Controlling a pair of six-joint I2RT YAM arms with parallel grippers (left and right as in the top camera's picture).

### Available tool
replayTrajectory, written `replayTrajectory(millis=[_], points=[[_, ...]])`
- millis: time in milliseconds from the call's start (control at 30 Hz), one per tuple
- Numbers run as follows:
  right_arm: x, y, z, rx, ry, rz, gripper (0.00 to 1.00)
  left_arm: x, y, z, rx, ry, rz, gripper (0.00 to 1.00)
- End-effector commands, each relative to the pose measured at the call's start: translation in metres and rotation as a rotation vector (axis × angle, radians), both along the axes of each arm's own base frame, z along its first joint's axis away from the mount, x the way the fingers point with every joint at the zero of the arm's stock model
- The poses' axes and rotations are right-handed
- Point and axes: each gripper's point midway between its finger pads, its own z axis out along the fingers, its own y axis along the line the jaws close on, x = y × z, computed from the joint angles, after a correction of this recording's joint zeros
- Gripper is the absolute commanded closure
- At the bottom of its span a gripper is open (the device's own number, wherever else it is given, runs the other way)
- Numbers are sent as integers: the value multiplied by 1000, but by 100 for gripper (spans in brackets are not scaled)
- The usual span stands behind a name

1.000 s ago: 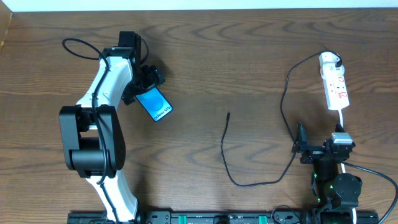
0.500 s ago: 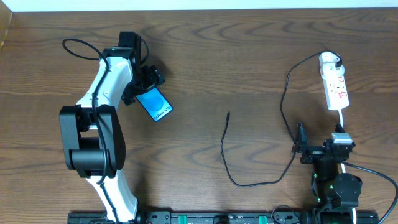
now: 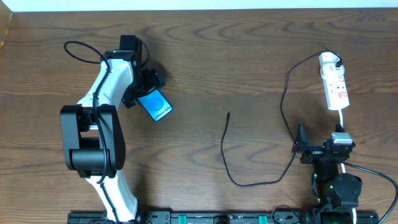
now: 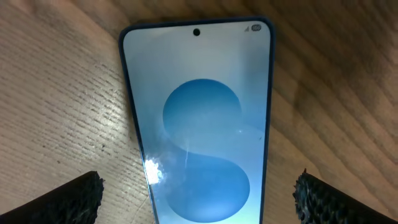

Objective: Plug charger to phone and switch on socket
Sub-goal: 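Lower the left gripper onto the blue phone's long edges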

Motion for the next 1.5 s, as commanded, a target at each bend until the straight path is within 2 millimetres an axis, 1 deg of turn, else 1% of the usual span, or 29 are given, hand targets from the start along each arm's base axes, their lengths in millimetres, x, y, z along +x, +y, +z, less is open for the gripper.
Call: replayTrajectory(millis=[0,867,1167,1367,1467], points=[[0,4,0,-11,0,18,1,-7,2,-10,15,31,11,2],[0,4,0,-11,0,18,1,-5,0,-11,3,26,26,2],[0,4,0,-11,0,18,1,-3,-1,-23,-9,39,30,2],[0,4,0,-11,0,18,1,-3,-1,-25,-10,42,34,2],[0,4,0,-11,0,18,1,-4,-2,-33,-13,59,38,2]])
